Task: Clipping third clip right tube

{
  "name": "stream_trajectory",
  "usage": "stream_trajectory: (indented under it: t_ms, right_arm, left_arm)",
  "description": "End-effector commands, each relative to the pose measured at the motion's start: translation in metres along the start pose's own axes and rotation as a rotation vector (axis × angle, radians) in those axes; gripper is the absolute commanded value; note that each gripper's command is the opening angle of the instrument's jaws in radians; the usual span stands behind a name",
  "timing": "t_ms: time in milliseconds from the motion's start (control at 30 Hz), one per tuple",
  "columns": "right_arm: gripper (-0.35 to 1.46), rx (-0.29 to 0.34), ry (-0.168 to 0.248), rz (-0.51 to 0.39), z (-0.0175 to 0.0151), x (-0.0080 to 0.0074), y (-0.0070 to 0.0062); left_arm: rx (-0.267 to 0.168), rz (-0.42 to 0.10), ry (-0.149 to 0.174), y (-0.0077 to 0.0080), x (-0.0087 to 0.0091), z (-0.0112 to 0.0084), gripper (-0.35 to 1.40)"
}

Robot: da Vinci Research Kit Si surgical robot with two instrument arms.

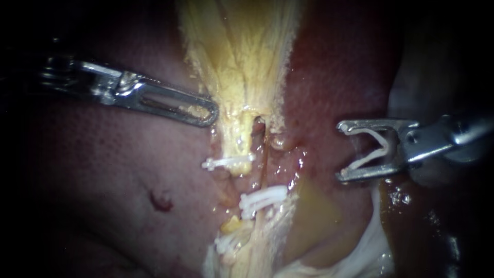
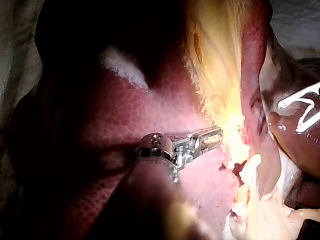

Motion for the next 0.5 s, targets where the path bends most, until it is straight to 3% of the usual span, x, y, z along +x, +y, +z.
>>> stream_trajectory:
  t_ms: [33, 133, 367, 500]
  right_arm:
    - [0.5, 0.0, 0.0, 0.0, 0.0, 0.0, 0.0]
    - [0.5, 0.0, 0.0, 0.0, 0.0, 0.0, 0.0]
    - [0.5, 0.005, 0.002, 0.0, 0.0001, 0.0001, 0.0]
    - [0.5, 0.008, 0.003, 0.0, 0.0002, 0.0002, -0.0001]
  left_arm:
    - [0.001, 0.0, 0.001, 0.0, -0.0001, -0.0003, -0.35]
    - [0.01, -0.002, 0.007, -0.0001, -0.0005, -0.0019, -0.35]
    - [-0.013, -0.013, -0.017, -0.0003, -0.0018, -0.007, -0.35]
    - [-0.014, -0.017, -0.028, -0.0007, -0.0022, -0.0081, -0.35]
